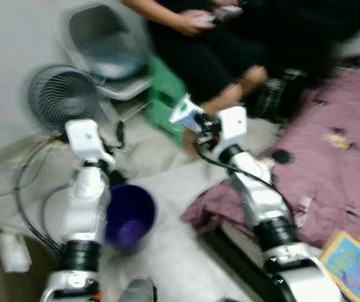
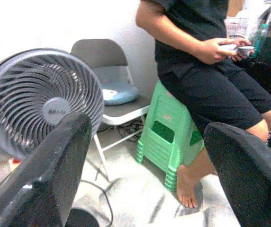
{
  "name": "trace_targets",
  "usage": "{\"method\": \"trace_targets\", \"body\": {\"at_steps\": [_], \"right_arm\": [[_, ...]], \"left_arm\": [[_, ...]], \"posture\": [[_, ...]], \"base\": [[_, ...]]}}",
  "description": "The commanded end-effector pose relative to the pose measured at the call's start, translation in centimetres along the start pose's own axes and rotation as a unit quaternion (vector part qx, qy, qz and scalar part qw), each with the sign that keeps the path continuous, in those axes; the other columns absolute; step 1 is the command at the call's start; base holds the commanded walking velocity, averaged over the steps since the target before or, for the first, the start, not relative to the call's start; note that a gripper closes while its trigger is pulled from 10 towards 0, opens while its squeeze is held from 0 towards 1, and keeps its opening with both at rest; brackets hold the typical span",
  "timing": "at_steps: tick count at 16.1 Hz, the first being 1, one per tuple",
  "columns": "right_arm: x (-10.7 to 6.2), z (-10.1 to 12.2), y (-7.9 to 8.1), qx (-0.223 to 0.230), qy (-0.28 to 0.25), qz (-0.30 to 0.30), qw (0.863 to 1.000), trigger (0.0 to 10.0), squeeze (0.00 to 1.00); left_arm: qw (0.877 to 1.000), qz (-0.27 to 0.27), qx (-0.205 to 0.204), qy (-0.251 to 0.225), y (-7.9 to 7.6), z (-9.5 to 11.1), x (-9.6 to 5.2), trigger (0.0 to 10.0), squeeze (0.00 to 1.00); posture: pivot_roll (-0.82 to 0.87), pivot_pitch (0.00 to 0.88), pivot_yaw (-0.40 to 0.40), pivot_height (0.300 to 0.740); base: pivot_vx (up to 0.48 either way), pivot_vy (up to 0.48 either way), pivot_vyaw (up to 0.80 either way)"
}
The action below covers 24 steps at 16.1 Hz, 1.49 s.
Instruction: Clean up the room
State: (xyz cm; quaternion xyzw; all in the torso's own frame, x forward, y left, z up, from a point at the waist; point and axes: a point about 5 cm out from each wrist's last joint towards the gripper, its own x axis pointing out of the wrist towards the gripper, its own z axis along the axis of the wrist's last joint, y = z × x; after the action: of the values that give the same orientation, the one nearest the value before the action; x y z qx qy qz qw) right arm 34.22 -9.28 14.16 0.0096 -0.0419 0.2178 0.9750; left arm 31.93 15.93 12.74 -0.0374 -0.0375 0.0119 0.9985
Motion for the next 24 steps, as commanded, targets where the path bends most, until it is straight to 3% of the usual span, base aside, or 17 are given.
{"method": "trace_targets", "body": {"at_steps": [1, 17, 24], "right_arm": [[0.36, 0.64, 0.18, 0.001, -0.013, 0.003, 1.000, 10.0, 0.00], [0.47, 0.65, 0.07, 0.005, -0.012, -0.002, 1.000, 10.0, 0.00], [0.42, 0.33, -0.13, 0.025, -0.001, -0.010, 1.000, 10.0, 0.00]], "left_arm": [[1.000, -0.006, 0.006, -0.005, -0.01, 0.33, 0.19, 10.0, 0.00], [1.000, -0.019, -0.005, -0.009, -0.57, 0.51, 0.57, 10.0, 0.00], [0.999, -0.037, -0.021, -0.010, -0.93, 0.46, 0.43, 10.0, 0.00]], "posture": [[0.03, 0.000, -0.029, 0.740], [0.03, 0.000, -0.029, 0.740], [0.03, 0.000, -0.030, 0.740]], "base": [[0.000, 0.000, 0.80], [0.000, 0.000, 0.80], [0.000, 0.000, -0.11]]}}
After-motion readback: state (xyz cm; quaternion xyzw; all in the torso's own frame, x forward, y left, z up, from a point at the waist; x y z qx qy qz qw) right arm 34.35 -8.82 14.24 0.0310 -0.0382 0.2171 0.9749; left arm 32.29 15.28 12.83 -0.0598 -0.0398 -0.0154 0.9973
